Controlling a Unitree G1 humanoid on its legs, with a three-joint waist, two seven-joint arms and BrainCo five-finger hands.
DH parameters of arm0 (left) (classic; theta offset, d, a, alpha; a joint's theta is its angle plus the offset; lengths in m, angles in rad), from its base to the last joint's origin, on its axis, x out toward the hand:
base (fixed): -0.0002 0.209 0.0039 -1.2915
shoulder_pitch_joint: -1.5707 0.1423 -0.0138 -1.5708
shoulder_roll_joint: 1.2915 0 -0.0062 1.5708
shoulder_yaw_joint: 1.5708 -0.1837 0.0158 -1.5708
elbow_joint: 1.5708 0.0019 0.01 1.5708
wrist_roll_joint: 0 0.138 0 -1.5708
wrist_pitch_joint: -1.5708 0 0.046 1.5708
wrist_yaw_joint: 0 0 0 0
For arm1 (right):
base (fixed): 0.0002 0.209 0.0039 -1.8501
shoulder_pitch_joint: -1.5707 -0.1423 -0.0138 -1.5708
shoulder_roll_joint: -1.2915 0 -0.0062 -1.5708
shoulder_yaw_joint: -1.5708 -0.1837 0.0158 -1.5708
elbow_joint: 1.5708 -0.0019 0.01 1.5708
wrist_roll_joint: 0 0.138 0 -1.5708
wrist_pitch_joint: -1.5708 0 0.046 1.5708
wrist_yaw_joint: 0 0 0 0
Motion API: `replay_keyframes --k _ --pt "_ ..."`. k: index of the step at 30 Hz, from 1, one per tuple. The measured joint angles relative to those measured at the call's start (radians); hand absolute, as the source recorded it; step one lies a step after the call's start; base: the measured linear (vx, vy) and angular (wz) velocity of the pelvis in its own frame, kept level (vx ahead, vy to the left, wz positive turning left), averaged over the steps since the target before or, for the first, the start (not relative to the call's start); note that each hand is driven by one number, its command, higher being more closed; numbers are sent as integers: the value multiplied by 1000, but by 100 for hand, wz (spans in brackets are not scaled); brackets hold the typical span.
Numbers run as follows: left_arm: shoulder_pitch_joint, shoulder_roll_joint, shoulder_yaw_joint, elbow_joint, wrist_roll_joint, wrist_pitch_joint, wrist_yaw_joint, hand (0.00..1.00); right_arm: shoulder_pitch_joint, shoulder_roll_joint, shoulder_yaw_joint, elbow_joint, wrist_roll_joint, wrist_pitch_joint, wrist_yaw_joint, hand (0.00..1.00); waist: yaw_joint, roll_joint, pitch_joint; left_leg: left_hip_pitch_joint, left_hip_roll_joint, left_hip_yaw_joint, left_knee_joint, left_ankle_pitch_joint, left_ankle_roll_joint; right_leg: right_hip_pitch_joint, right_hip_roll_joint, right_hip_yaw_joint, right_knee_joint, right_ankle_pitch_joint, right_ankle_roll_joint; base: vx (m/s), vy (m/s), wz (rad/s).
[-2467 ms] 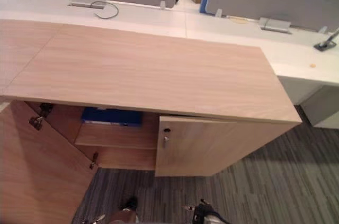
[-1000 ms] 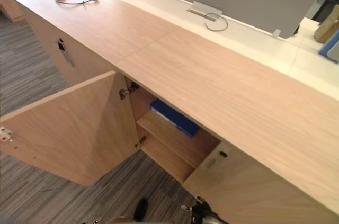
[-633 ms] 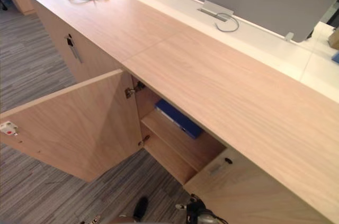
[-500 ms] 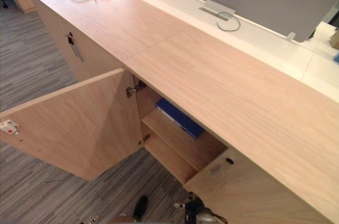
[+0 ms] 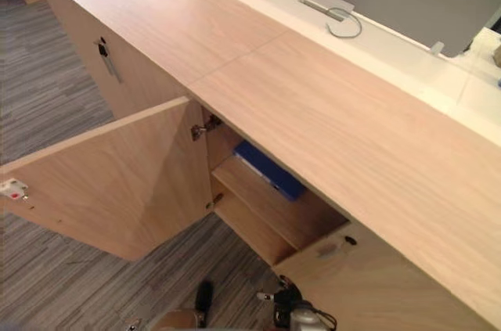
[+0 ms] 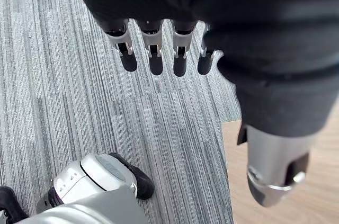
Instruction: Walk over to the cabinet, pick up the folder, carry it to the office cabinet, place the folder inside the office cabinet, then close the office cabinet door
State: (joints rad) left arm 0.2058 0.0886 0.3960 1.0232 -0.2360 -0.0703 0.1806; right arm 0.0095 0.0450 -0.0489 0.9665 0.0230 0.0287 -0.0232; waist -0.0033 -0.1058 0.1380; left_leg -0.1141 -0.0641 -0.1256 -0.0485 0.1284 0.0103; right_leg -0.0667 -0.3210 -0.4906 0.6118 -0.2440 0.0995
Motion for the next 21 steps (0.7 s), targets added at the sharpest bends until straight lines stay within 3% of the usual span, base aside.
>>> replay_keyframes --k 4,5,8,10,15,21 --pt "-28 -5 -21 2 37 2 -1 0 16 -12 11 -188 -4 14 0 0 -10 44 20 -12 9 -10 -41 35 -12 -45 -28 6 -118 -18 -16 -95 -138 10" --pt "-34 3 -18 -2 51 1 -1 0 31 -11 34 -227 -5 12 4 0 -12 50 17 -18 17 -9 -44 35 -25 -28 -12 10 -189 -1 11 -88 -228 8" --pt "-32 -7 -10 -6 64 -1 -3 0 52 -14 34 -225 -24 16 32 0 -11 63 12 -21 92 79 -30 32 -57 -17 44 -11 -222 6 -2 -9 -230 -9" --pt "-30 -16 0 -6 68 0 -8 0 69 -33 31 -221 -50 21 38 0 -11 63 11 -5 108 88 -39 35 -64 -6 62 -9 -228 5 -2 63 -149 -12" --pt "-26 -10 32 4 72 1 -13 0 82 -34 8 -142 -49 28 41 0 -6 21 11 42 111 94 -40 25 -78 44 70 3 -241 6 -2 57 -13 -2" --pt "-6 -12 50 5 74 2 -14 0 69 -16 -11 -103 -48 17 43 0 -4 27 -1 67 121 89 -46 13 -84 75 84 6 -260 6 -2 -54 -16 -1"
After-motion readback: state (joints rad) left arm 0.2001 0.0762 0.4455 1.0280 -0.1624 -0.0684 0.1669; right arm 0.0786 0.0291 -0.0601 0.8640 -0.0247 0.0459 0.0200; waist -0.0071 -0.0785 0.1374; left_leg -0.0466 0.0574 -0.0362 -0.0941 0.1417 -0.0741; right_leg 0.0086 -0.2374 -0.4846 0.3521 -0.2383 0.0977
